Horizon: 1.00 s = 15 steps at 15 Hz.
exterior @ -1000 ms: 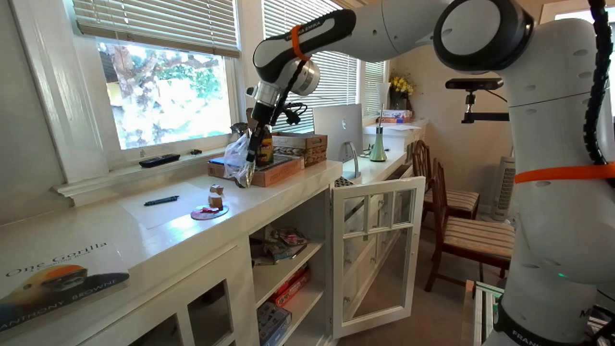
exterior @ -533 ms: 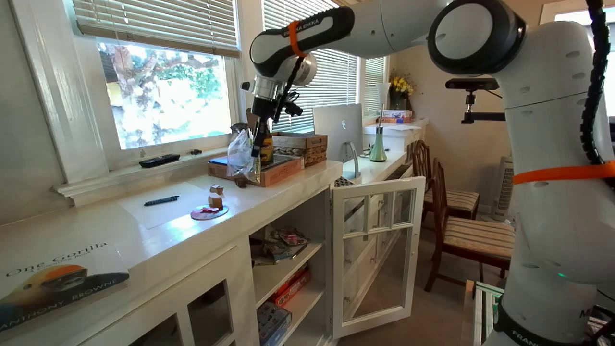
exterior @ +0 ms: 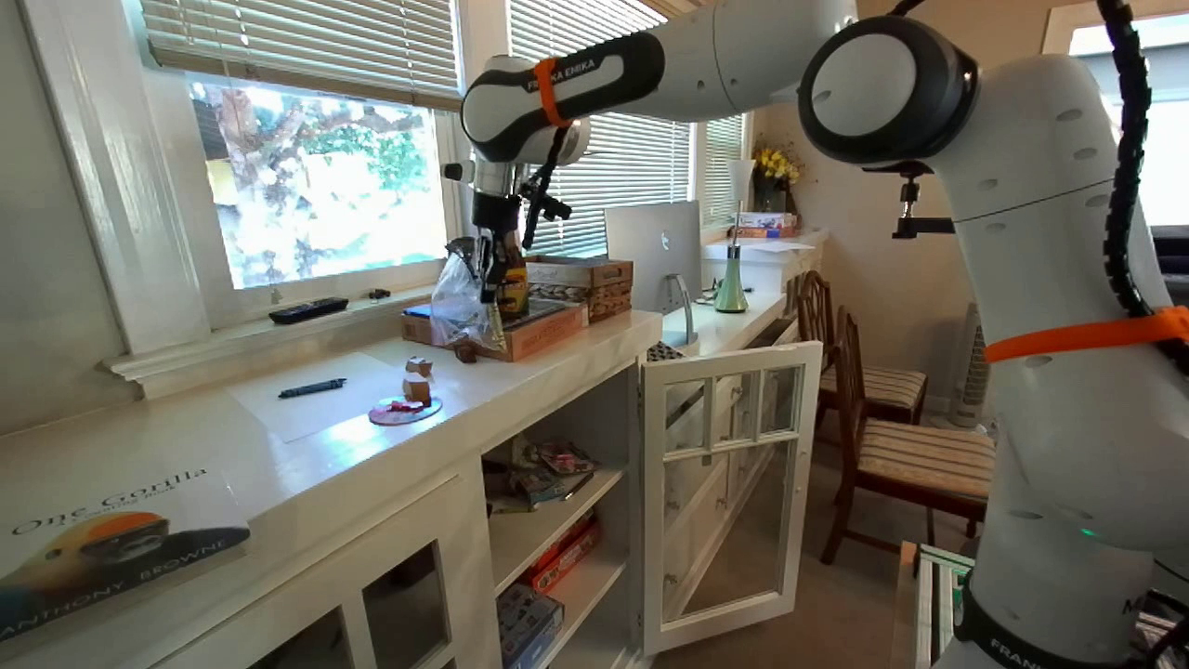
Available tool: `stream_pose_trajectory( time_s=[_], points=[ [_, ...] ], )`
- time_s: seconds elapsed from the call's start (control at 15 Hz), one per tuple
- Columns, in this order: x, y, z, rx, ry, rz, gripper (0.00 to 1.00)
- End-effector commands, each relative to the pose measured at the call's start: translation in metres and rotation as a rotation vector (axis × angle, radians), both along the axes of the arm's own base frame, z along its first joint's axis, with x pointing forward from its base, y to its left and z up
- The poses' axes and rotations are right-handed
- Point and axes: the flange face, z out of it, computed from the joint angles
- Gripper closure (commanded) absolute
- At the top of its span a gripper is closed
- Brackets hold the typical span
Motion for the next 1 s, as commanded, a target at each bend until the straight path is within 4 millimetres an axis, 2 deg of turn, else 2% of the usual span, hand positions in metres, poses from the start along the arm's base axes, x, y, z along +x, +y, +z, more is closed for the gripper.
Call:
stream_pose_trajectory(
  time_s=[0.0,0.4,0.53,0.6,0.73,0.93],
  points=[
    [0.017,0.012,0.000,-0.099,-0.009,0.075,1.00],
    [0.031,0.037,-0.005,-0.301,-0.029,0.166,1.00],
    [0.035,0.049,-0.004,-0.300,-0.058,0.184,1.00],
    [0.027,0.042,-0.004,-0.273,-0.033,0.158,0.99],
    [0.029,0.049,-0.004,-0.276,-0.044,0.169,0.99],
    [0.030,0.049,-0.002,-0.277,-0.048,0.169,0.99]
  ],
)
